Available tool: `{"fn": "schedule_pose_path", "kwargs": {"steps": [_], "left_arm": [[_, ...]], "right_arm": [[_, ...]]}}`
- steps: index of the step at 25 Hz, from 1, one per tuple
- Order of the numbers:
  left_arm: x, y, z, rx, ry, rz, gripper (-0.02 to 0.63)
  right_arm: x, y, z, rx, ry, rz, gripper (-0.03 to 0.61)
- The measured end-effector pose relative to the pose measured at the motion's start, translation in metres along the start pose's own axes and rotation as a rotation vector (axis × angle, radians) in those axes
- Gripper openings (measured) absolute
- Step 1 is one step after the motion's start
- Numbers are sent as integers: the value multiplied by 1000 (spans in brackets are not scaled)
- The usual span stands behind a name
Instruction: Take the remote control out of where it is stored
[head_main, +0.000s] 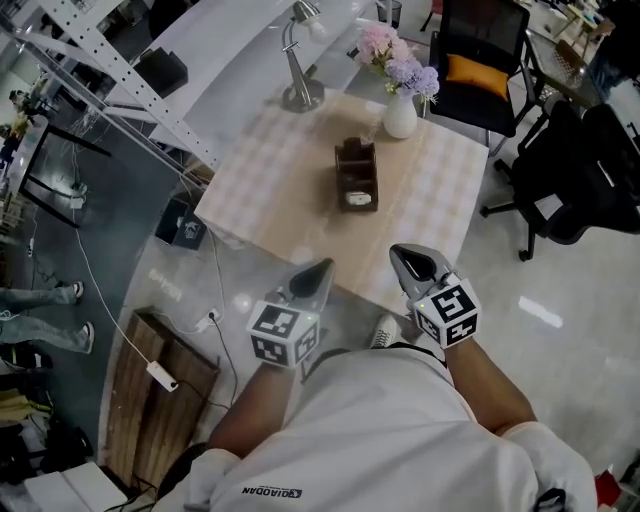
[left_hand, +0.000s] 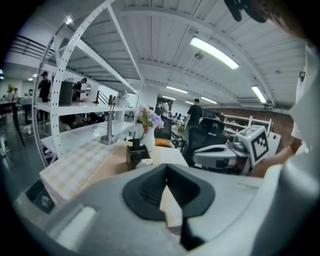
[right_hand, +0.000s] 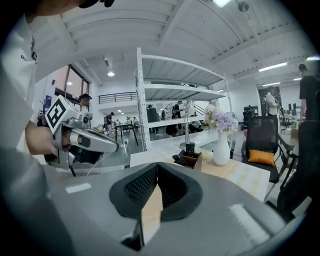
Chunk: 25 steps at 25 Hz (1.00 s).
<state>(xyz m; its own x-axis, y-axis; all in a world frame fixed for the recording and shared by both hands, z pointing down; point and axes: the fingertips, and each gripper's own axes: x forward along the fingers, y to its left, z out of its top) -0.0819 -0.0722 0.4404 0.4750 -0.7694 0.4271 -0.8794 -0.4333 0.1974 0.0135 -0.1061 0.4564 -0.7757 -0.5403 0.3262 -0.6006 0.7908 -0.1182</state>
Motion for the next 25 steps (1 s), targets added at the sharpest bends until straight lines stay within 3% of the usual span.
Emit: {"fn": "schedule_pose_path", "kwargs": {"steps": [14,25], "left_arm": [[42,-6,13,65,42,30,3],[61,24,14,88,88,-37,3]], "right_arm": [[12,-34,-5,-47,21,47,11],[44,-34,-9,-149,81,-16,40]]}}
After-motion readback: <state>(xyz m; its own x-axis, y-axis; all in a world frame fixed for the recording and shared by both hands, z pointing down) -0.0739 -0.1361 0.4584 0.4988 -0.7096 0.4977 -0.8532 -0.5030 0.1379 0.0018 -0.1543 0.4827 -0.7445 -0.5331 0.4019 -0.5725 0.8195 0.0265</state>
